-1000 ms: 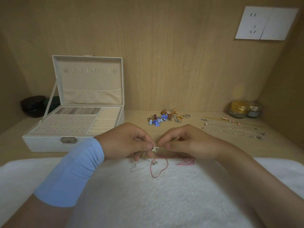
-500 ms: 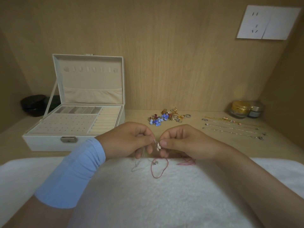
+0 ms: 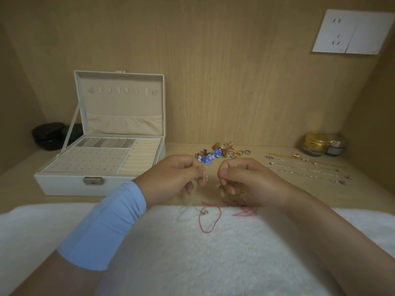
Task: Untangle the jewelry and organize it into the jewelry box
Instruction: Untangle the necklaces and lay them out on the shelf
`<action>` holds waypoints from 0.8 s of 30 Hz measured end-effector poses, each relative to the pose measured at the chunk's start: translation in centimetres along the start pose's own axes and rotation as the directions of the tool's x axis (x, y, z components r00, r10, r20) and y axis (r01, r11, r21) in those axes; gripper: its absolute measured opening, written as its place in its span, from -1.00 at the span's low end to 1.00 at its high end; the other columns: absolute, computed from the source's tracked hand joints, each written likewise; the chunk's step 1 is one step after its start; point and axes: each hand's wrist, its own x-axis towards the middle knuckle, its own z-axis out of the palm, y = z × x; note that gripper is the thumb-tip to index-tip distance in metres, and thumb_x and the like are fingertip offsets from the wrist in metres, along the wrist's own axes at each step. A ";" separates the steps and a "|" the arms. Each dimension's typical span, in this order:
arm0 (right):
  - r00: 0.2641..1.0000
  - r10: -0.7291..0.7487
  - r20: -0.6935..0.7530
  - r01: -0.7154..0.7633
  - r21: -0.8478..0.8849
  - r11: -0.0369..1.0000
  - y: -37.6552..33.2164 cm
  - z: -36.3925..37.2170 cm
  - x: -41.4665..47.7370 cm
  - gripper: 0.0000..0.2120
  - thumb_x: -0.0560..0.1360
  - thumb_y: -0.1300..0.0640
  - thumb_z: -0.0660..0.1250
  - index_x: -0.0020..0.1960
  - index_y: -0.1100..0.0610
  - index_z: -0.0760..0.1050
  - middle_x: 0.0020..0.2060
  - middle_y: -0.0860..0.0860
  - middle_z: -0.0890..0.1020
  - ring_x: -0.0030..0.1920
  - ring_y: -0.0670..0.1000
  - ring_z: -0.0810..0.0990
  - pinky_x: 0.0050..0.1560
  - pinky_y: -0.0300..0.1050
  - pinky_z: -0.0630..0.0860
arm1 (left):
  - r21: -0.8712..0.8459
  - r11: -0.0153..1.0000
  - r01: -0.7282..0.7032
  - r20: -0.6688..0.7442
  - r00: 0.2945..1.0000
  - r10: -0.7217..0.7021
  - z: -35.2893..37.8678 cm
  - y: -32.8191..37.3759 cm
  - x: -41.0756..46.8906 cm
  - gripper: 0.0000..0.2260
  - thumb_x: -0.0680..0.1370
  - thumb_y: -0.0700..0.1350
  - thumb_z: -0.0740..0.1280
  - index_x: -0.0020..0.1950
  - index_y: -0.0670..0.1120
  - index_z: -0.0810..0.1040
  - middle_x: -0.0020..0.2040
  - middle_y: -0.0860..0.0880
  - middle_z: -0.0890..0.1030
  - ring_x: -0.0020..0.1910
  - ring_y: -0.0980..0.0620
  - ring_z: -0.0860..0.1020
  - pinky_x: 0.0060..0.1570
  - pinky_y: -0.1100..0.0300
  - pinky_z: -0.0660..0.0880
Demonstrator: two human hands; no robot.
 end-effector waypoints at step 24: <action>0.956 -0.020 -0.291 0.021 -0.001 1.000 -0.7 -1.7 -0.2 -0.89 0.59 0.19 0.33 -0.07 0.18 0.60 -0.15 0.10 0.73 -0.27 0.03 0.65 -0.17 -0.13 0.56 | -0.070 0.995 -0.064 0.044 0.997 0.067 -0.9 -1.0 1.3 -0.87 0.60 -0.21 0.31 0.06 -0.16 0.64 -0.40 0.03 0.58 -0.33 0.14 0.52 -0.21 0.38 0.48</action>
